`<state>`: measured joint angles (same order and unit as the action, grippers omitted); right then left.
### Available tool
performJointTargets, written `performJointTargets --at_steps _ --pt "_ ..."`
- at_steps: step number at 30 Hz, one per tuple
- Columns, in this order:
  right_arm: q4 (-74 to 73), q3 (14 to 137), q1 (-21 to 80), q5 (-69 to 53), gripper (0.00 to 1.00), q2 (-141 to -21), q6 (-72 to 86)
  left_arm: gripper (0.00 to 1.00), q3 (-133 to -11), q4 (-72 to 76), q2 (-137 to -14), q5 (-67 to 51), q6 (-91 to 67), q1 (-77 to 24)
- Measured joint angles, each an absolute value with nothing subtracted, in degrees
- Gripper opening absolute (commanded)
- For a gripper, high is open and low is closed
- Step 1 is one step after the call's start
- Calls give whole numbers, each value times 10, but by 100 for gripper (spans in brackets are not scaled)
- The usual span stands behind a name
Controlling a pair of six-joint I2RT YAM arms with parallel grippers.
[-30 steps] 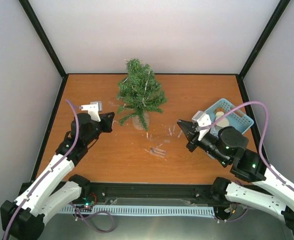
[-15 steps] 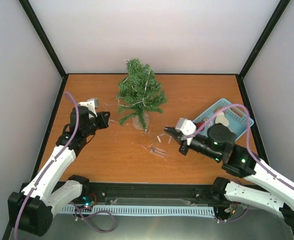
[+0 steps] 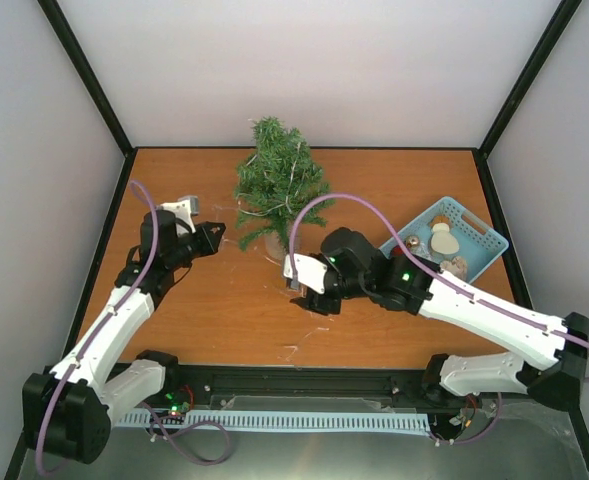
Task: Decorate the small christmas tree
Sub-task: Wrap the decoration item around the Christmas tree.
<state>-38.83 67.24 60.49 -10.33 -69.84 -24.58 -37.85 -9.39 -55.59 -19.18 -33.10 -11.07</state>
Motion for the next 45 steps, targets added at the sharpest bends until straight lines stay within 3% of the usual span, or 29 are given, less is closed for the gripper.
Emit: performJointTargets --at_steps 5,11,14,24,45 --pt "-406 602 602 -6 56 -638 -243 1 -378 -84 -564 -197 -331 -110" --pt "-432 557 551 57 48 -678 -261 1 -378 -81 -573 -201 -326 -110" --pt "-423 531 522 59 54 -703 -275 1 -378 -78 -573 -204 -324 -110" --pt "-322 484 507 -2 58 -796 -314 1 -378 -73 -573 -213 -321 -110" --pt "-196 431 491 -37 61 -875 -333 1 -378 -72 -573 -217 -320 -110"
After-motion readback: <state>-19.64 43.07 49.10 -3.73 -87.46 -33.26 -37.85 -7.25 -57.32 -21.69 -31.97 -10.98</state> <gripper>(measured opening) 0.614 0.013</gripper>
